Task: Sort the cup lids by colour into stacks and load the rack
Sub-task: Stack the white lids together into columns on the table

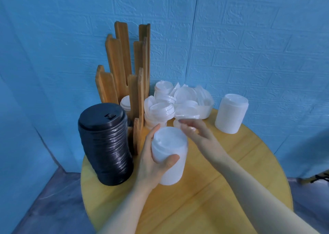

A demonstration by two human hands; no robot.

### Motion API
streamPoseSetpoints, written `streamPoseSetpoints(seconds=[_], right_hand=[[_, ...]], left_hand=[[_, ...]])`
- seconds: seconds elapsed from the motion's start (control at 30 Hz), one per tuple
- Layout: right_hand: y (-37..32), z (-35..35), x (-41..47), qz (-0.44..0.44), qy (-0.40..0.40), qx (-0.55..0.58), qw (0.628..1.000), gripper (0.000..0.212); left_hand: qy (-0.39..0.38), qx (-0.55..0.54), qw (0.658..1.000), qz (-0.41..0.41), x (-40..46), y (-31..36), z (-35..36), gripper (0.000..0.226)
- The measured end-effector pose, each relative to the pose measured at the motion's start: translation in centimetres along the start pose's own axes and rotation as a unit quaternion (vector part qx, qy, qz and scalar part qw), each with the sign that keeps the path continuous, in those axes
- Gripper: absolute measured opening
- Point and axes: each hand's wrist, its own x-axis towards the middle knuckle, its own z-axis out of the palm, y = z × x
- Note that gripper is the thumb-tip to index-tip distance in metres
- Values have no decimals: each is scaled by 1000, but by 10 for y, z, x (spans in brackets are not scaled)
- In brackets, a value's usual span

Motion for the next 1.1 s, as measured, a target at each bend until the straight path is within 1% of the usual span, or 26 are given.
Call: streamPoseSetpoints(seconds=[0.03,0.07,0.1,0.13,0.2,0.27,0.33,0.43,0.53,0.67,0.8,0.87,0.93,0.97,1.03,1.1], right_hand=[[7,-4,11,-14,64,-25,998,20],[16,-9,22,-20,115,-77,990,26],[22,-12,34,-16,153,-119,981,38],[27,-13,44,12,173,-158,972,52],[37,-11,65,80,179,-191,962,79],[42,-5,80,116,182,-204,955,95],[49,-1,90,123,193,-196,954,99],[59,3,94,104,222,-149,958,92],[64,1,85,87,231,-136,959,86],[63,-10,53,31,223,-146,963,87],[49,-24,24,-46,198,-143,969,91],[38,-32,8,-90,165,-198,962,92],[24,-41,-8,-134,113,-273,946,91],[17,-44,-15,-145,83,-291,942,90],[6,-49,-26,-148,33,-282,947,88],[-3,-50,-31,-152,-2,-242,958,85]], left_hand=[[-5,-4,1000,3,0,-2,-1,110],[-10,-6,1000,19,1,-5,-1,106],[-4,-14,1000,17,1,-7,-1,103],[-4,-15,1000,23,0,-7,-2,103],[-8,-12,1000,26,1,-6,-2,102],[-6,-15,1000,26,1,-7,-2,101],[-6,-18,999,28,2,-6,-2,100],[-10,-19,1000,22,2,-6,-2,97],[-8,-20,1000,20,2,-9,-2,98],[-10,-32,999,19,2,-8,-2,100],[-17,-33,999,17,2,-6,-2,94],[-16,-32,999,16,1,-4,-2,95],[-14,-35,999,18,0,-3,-1,98],[-15,-36,999,16,-1,-1,-1,99],[-19,-37,999,11,-3,1,0,100],[-27,-37,999,8,-6,2,0,102]])
